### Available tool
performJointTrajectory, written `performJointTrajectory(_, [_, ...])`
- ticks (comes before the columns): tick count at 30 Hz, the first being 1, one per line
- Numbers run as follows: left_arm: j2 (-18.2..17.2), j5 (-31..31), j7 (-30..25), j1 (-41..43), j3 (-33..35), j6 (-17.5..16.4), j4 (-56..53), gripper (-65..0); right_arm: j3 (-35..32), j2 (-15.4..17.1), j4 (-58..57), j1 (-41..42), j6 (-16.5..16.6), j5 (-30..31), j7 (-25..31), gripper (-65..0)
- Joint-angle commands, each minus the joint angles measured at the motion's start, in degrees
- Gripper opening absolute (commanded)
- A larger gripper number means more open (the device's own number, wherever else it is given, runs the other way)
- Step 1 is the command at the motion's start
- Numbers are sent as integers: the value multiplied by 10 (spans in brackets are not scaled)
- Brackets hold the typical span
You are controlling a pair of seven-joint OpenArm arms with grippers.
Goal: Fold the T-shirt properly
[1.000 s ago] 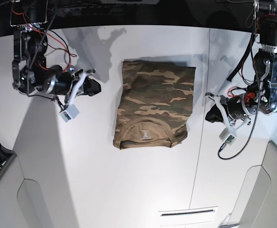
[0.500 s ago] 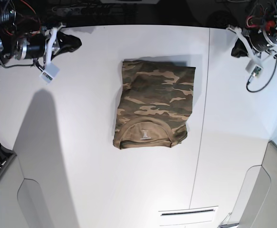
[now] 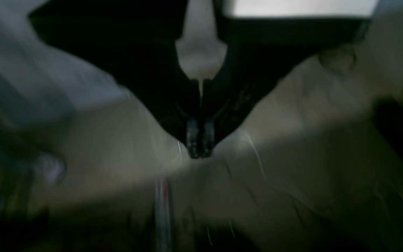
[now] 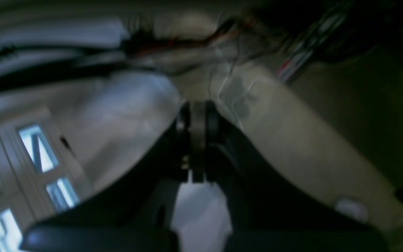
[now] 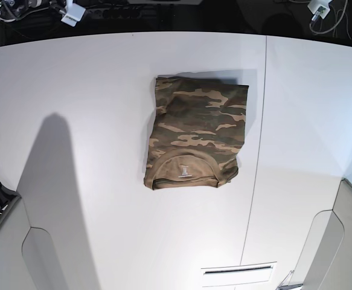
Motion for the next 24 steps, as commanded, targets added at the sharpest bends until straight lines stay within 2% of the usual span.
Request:
performJointTrajectory(1, [-11,2,-10,10,13,6,-20,-650,-12,7,-4,-15,1,-19,12,-650])
performJointTrajectory(4, [-29,23,-82,9,76,35,-105,-650,-64,7,-49,-32,-7,-99,73,-650])
performJointTrajectory(6, [-32,60,-155,4,113,61,-159,-650,-100,7,-89,-33,-7,-135,113,-650])
performJointTrajectory(8, [-32,99,-195,-17,147,70,-206,-650,-131,6,-130,-31,-7,-171,165,-650])
performJointTrajectory(10, [-31,120,-196,-49,181,74,-248,-650,-158,4,-170,-28,-7,-216,220,-650])
performJointTrajectory(14, [-26,123,-196,-116,233,74,-326,-650,-187,-23,-246,3,-9,-311,229,-650])
performJointTrajectory(16, [-18,123,-195,-146,253,85,-363,-650,-189,-38,-288,24,-17,-318,229,-650])
performJointTrajectory(21, [8,123,-159,-224,299,167,-436,-650,-189,-60,-386,92,-18,-320,229,-650])
performJointTrajectory(24, [27,123,-160,-260,321,174,-475,-650,-189,-64,-439,138,-18,-320,229,-650])
